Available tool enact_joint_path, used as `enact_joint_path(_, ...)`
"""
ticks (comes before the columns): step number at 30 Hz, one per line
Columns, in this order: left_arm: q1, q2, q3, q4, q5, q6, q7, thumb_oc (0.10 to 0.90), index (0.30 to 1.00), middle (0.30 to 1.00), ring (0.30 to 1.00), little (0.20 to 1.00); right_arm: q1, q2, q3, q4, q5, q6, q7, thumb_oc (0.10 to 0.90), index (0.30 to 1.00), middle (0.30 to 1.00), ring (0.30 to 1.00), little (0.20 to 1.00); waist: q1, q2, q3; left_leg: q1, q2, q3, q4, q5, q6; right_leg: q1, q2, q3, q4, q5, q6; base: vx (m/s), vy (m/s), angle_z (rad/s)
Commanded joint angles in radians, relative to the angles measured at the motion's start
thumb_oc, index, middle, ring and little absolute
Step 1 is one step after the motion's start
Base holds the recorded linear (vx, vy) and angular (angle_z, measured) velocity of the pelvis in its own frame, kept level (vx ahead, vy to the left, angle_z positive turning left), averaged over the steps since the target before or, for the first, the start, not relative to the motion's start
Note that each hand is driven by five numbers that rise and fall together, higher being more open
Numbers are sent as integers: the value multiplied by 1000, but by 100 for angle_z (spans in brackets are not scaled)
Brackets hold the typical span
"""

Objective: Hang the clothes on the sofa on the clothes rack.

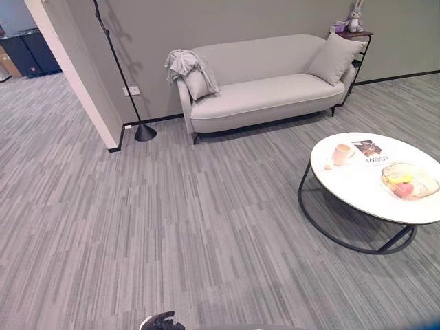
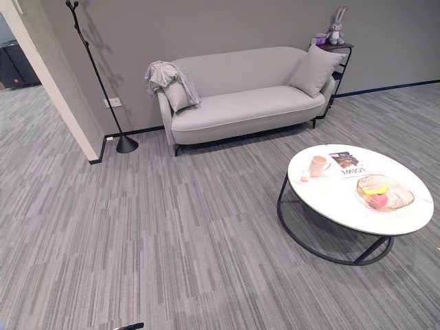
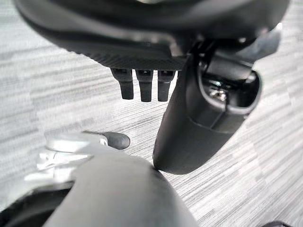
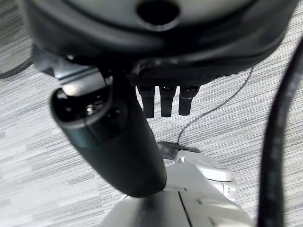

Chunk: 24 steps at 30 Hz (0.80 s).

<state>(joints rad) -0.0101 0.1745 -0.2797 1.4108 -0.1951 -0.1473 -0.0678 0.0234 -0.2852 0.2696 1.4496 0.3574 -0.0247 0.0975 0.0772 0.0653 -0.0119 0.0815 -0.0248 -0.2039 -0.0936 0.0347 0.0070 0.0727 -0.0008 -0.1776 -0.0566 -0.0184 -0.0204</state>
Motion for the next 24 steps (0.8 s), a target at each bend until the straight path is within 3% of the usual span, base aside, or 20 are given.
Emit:
enact_joint_path(1, -17, -21, -79, 77, 91, 14, -15, 800, 900, 900, 900, 900, -51, 106, -38, 30, -8, -2, 20, 800, 900, 900, 900, 900, 11, -29, 59, 50, -124, -83, 6, -115, 122, -92, -151, 44, 449, -28, 61, 17, 333, 13)
enact_joint_path(2, -21, -12, -95, 78, 91, 21, -20, 800, 900, 900, 900, 900, -41, 115, -50, 2, 44, -7, 15, 800, 900, 900, 900, 900, -5, -44, 111, 75, -178, -77, 6, -112, 161, -298, -234, 103, 847, 60, 42, 95, 342, 8)
enact_joint_path(4, -15, -9, -97, 86, 105, 23, -25, 800, 900, 900, 900, 900, -30, 118, -52, -6, 70, -12, 17, 800, 900, 900, 900, 900, 0, -44, 119, 100, -158, -45, 6, -138, 147, -336, -208, 90, 846, -5, 40, 134, 93, -18)
enact_joint_path(5, -15, -10, -97, 86, 105, 23, -25, 800, 900, 900, 900, 900, -30, 118, -52, -7, 70, -12, 17, 800, 900, 900, 900, 900, 2, -44, 119, 99, -157, -44, 6, -138, 146, -337, -207, 90, 846, -5, 36, 144, -142, -16)
enact_joint_path(6, -12, -5, -90, 92, 110, 18, -20, 800, 900, 900, 900, 900, -31, 113, -62, -8, 103, -14, 19, 800, 900, 900, 900, 900, 1, -39, 122, 99, -126, -26, 6, -144, 123, -363, -128, 95, 696, -40, 37, 79, -108, -2)
enact_joint_path(7, -12, -5, -91, 92, 110, 18, -20, 800, 900, 900, 900, 900, -31, 113, -62, -8, 103, -14, 19, 800, 900, 900, 900, 900, 3, -37, 121, 98, -124, -25, 6, -144, 123, -362, -125, 95, 692, -37, 37, 241, -237, -11)
enact_joint_path(8, -16, -1, -89, 94, 113, 15, -11, 800, 900, 900, 900, 900, -43, 105, -70, -8, 123, -9, 13, 800, 900, 900, 900, 900, -7, -24, 128, 108, -89, -21, 6, -163, 95, -346, -32, 136, 395, -11, 66, 159, -130, -19)
enact_joint_path(9, -17, -1, -89, 94, 113, 15, -11, 800, 900, 900, 900, 900, -43, 105, -70, -8, 123, -9, 13, 800, 900, 900, 900, 900, -5, -20, 128, 108, -85, -18, 6, -164, 95, -340, -27, 136, 382, -3, 65, 346, -217, -18)
enact_joint_path(10, -26, -2, -98, 91, 130, 6, -3, 800, 900, 900, 900, 900, -52, 103, -77, -3, 138, -4, 10, 800, 900, 900, 900, 900, -13, -20, 130, 117, -73, -19, 6, -182, 79, -324, 10, 200, 127, 78, 95, 184, -83, -8)
enact_joint_path(13, -32, -6, -117, 93, 152, 4, -2, 800, 900, 900, 900, 900, -58, 108, -89, 3, 155, 8, 14, 800, 900, 900, 900, 900, -13, -23, 122, 132, -65, -14, 6, -201, 69, -330, 22, 250, 16, 143, 118, 413, -119, -7)
enact_joint_path(16, -36, -6, -135, 98, 169, 1, -5, 800, 900, 900, 900, 900, -59, 107, -100, 18, 165, 12, 13, 800, 900, 900, 900, 900, -13, -27, 88, 166, -20, -26, 16, -205, 55, -308, 32, 233, 74, 132, 85, 535, -162, 3)
enact_joint_path(18, -42, -2, -139, 84, 166, 0, 2, 800, 900, 900, 900, 900, -67, 97, -93, 24, 144, 7, 1, 800, 900, 900, 900, 900, -13, -26, 75, 155, 10, -38, 81, -178, 42, -294, 48, 222, 110, 107, 65, 691, -255, 29)
enact_joint_path(19, -49, -5, -148, 73, 159, -4, 9, 800, 900, 900, 900, 900, -81, 95, -55, 15, 105, -2, -7, 800, 900, 900, 900, 900, -7, -29, 67, 112, 24, -28, 225, -93, 19, -242, 51, 196, 107, 79, 44, 530, -198, 50)
enact_joint_path(20, -49, -5, -148, 73, 159, -3, 9, 800, 900, 900, 900, 900, -81, 95, -55, 15, 105, -2, -7, 800, 900, 900, 900, 900, -10, -28, 68, 109, 23, -31, 232, -97, 19, -240, 50, 194, 106, 79, 44, 704, -266, 72)
enact_joint_path(21, -62, -2, -165, 57, 160, -6, 20, 800, 900, 900, 900, 900, -92, 95, -26, -7, 85, -9, -15, 800, 900, 900, 900, 900, -14, -36, 81, 26, 35, -4, 450, 25, -19, -164, 48, 164, 83, 55, 18, 453, -217, 73)
enact_joint_path(22, -66, 5, -162, 43, 154, -5, 25, 800, 900, 900, 900, 900, -97, 98, -10, -31, 78, -15, -21, 800, 900, 900, 900, 900, -11, -51, 86, -38, 53, 23, 585, 68, -5, -131, 50, 160, 63, 47, -5, 469, -220, 81)
enact_joint_path(23, -65, 5, -162, 42, 154, -5, 25, 800, 900, 900, 900, 900, -96, 97, -9, -31, 78, -15, -22, 800, 900, 900, 900, 900, -12, -48, 86, -34, 56, 22, 581, 66, -5, -129, 52, 159, 65, 44, -5, 374, -295, 71)
enact_joint_path(24, -73, 19, -146, 25, 134, -7, 46, 800, 900, 900, 900, 900, -114, 102, 23, -67, 69, -23, -30, 800, 900, 900, 900, 900, 4, -65, 104, -156, 107, 73, 790, 116, 31, -82, 65, 155, 26, 37, -43, 361, -321, 58)
